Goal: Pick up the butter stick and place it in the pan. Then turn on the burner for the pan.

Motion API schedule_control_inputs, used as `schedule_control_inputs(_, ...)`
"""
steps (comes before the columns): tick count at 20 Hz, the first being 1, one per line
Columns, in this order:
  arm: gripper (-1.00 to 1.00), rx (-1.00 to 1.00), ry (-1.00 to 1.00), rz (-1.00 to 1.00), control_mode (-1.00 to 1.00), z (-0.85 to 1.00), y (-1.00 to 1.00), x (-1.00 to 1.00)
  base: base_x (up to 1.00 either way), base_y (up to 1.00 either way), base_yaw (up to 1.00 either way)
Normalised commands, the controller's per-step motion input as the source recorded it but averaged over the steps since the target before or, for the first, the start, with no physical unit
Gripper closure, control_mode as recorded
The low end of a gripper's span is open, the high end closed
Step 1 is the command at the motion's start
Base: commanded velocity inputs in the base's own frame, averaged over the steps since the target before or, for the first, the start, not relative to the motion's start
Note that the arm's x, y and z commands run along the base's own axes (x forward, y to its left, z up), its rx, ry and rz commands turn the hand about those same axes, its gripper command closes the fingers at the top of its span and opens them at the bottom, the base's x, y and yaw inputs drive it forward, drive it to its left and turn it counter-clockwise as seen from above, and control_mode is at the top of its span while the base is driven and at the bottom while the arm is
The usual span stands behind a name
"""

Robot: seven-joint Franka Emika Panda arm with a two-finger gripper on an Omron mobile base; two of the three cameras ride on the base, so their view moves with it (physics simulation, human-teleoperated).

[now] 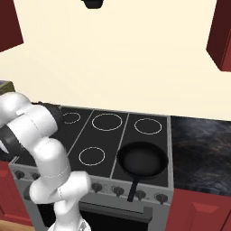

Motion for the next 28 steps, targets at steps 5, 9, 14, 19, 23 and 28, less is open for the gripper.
schedule_control_inputs(5,1.0,0.11,-0.05,0.0,-1.0,0.16,-1.0,0.0,0.0,0.0,0.0)
schedule_control_inputs(9,1.0,0.11,-0.01,0.0,-1.0,0.25,-1.0,0.0,0.0,0.0,0.0)
schedule_control_inputs(14,1.0,0.11,0.0,0.0,-1.0,0.31,-1.0,-0.03,0.0,0.0,0.0)
schedule_control_inputs(19,1.0,0.14,0.04,0.0,-1.0,0.32,-1.0,-0.14,0.0,0.0,0.0)
schedule_control_inputs(23,1.0,0.13,0.05,-0.01,-1.0,0.37,-0.95,-0.25,0.0,0.0,0.0)
schedule_control_inputs(28,1.0,0.08,0.17,-0.07,-1.0,0.4,-0.73,-0.07,0.0,0.0,0.0)
